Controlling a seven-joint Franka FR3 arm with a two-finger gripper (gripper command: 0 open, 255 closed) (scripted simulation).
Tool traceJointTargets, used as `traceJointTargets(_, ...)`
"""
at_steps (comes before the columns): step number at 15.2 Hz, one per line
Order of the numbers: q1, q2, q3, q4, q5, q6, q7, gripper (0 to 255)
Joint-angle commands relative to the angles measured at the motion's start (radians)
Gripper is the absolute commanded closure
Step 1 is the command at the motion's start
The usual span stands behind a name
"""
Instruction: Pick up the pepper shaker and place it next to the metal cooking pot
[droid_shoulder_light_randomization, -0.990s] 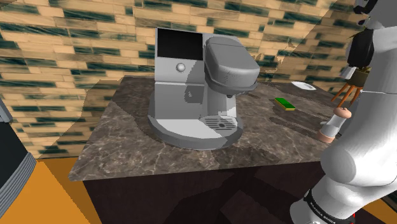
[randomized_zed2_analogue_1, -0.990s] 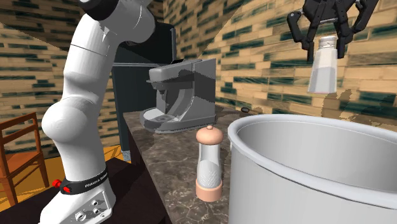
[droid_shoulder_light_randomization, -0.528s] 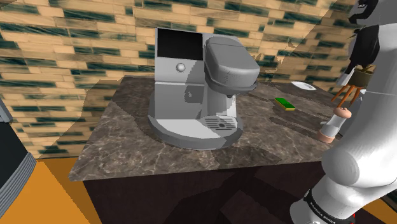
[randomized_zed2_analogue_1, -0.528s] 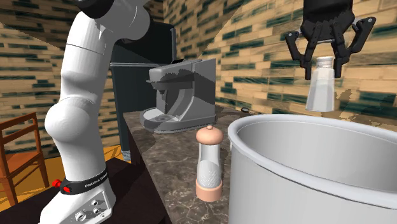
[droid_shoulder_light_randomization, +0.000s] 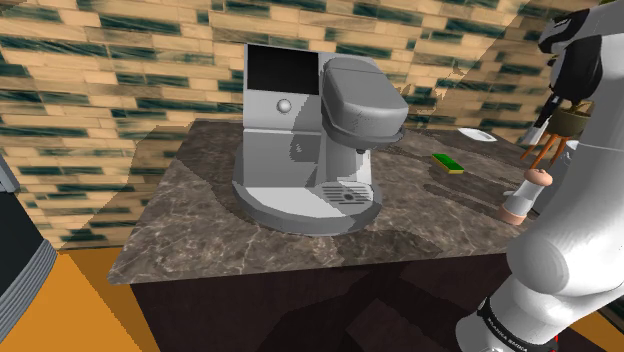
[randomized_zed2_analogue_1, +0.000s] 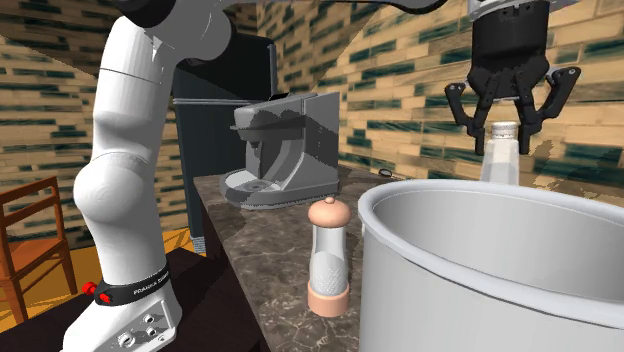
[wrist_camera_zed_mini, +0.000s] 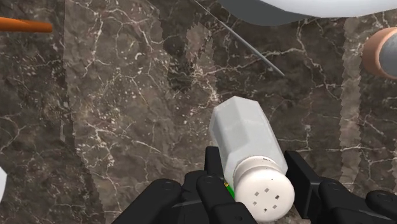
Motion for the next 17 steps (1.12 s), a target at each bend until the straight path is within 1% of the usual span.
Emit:
traceJointTargets(1,0.008,-0.007,0.0,-0.036,-0.004,0.032,0.0,255)
traceJointTargets(9,0.024,-0.011,0.004,-0.15,-0.004,0.141,-0.004,255)
traceJointTargets(17,0.027,0.004,0.013,-0.242,0.014,0.242,-0.018,255)
